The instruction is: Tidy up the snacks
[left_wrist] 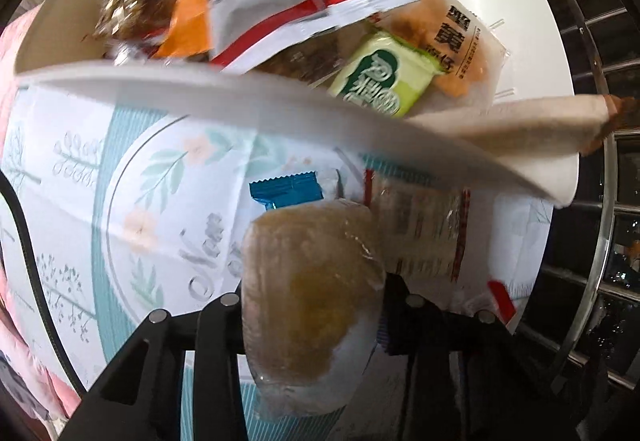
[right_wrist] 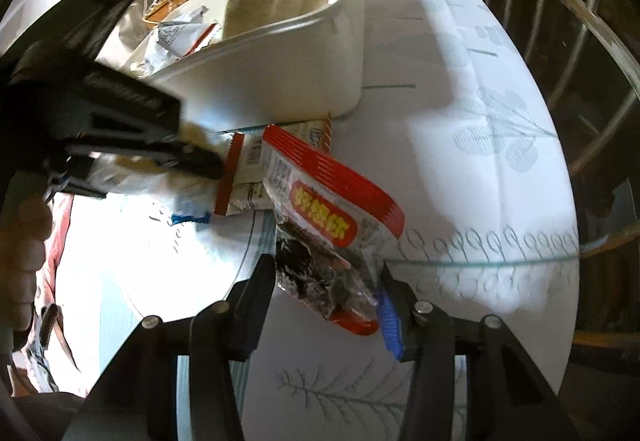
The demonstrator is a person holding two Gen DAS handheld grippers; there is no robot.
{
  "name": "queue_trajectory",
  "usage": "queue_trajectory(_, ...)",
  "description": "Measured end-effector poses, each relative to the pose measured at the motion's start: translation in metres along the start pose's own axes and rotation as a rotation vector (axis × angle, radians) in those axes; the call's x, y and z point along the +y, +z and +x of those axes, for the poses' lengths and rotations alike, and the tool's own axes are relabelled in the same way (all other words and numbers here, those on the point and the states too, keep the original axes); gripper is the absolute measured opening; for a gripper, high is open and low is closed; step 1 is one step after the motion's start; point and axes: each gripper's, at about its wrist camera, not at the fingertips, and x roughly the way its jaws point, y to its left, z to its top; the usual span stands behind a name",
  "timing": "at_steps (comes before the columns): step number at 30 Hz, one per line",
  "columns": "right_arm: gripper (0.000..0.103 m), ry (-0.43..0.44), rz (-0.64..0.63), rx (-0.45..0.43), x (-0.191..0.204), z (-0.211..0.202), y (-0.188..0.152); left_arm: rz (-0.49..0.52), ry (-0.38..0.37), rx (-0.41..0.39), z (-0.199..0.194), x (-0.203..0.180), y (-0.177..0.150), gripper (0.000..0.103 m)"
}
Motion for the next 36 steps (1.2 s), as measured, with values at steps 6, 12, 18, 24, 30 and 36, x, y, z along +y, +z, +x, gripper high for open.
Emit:
queue_trajectory(6, 0.047, -0.024, 0.085, 0.029, -0.007, -0.008, -0.001, -0.002, -0.014, 0.016, -0.013, 0.03, -0.015, 0.038)
queue_trajectory(12, 0.047, -0.024, 0.166, 0.028, -0.012, -0.018, 0.001, -0.019, -0.062, 0.055, -0.038, 0.066, -0.049, 0.038)
queue_trajectory(18, 0.047, -0.046, 0.197, -0.014, -0.005, -0.041, 0.006, 0.006, -0.064, 0.05, -0.073, 0.096, -0.047, 0.038)
queue_trajectory(24, 0.047, -0.085, 0.163, -0.09, -0.005, -0.068, 0.023, 0.065, -0.056, 0.034, -0.113, 0.109, -0.03, 0.038)
queue_trajectory(30, 0.047, -0.132, 0.118, -0.206, 0.0, -0.101, 0.062, 0.122, -0.069, 0.003, -0.145, 0.112, -0.001, 0.038)
queue_trajectory(36, 0.047, -0.138, 0.075, -0.305, 0.02, -0.12, 0.1, 0.138, -0.136, -0.037, -0.172, 0.119, 0.033, 0.038)
